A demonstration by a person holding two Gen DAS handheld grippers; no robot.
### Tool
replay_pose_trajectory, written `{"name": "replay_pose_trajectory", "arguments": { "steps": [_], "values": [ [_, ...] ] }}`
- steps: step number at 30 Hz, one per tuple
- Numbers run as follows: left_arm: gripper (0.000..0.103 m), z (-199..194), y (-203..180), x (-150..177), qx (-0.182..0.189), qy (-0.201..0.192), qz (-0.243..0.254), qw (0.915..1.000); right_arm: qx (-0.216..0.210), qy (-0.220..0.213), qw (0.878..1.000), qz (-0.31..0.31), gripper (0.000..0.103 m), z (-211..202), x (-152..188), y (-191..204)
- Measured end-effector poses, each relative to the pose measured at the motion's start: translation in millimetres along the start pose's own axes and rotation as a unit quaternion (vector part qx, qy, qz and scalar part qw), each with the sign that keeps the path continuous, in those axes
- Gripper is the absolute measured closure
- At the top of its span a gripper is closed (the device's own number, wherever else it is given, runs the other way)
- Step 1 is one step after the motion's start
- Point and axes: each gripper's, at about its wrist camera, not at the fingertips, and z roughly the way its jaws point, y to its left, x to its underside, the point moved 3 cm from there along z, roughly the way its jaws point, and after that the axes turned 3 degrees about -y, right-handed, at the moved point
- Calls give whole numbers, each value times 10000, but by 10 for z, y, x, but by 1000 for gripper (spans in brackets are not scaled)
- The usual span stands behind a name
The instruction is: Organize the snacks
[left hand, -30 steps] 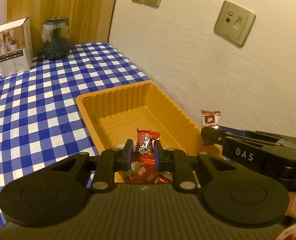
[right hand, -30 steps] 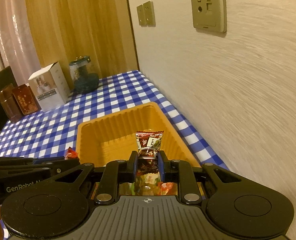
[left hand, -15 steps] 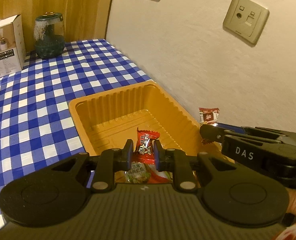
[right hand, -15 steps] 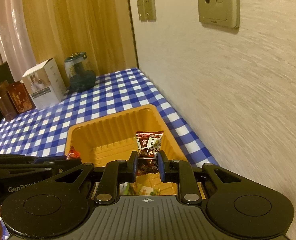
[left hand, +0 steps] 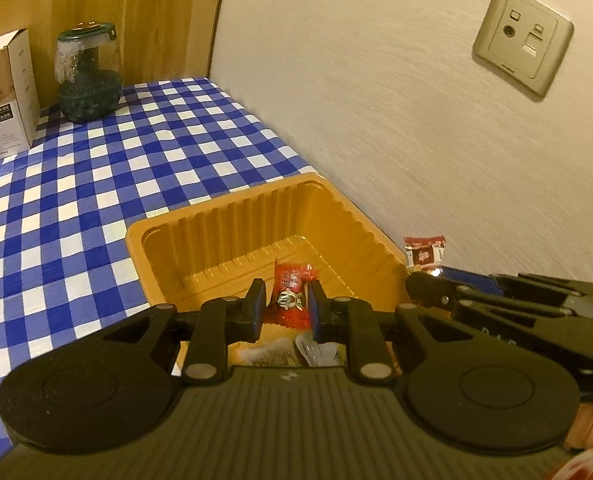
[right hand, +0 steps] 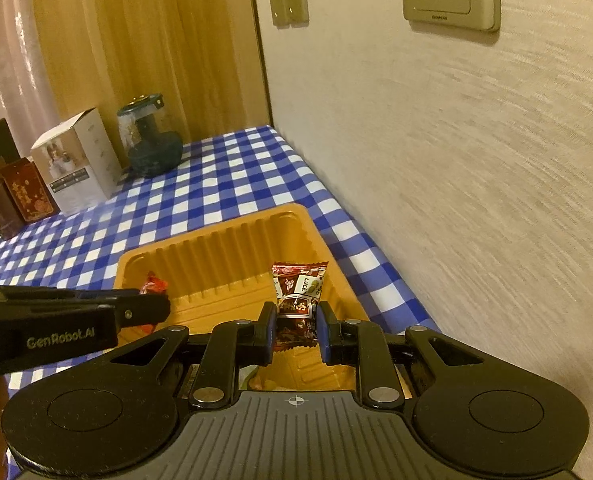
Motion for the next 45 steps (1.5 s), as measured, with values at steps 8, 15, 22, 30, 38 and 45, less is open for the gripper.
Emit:
{"name": "replay_pose_trajectory", "arguments": {
  "steps": [8,15,22,30,38,45],
  "values": [
    [41,-62,160,39,-195,-30,7,9998,-27,68,10000,3,82,52,15,38],
    [40,-170,227,163,-353,-6,159,9992,-86,68,9999,-39,81,61,-19,117],
    [35,-202,265,189,-464,-19,169,9988,-164,105,9997,-123,81,78,-64,175],
    [27,-200,306,178,-529,-45,143,9985,-203,74,9997,-118,81,112,-114,209],
    [12,-202,338,173,-589,-71,133,9982,-550,-43,9984,105,78,152,-188,236],
    [3,-288,424,229,-755,-194,60,9969,-433,-164,9979,457,32,93,-214,108]
  ]
}}
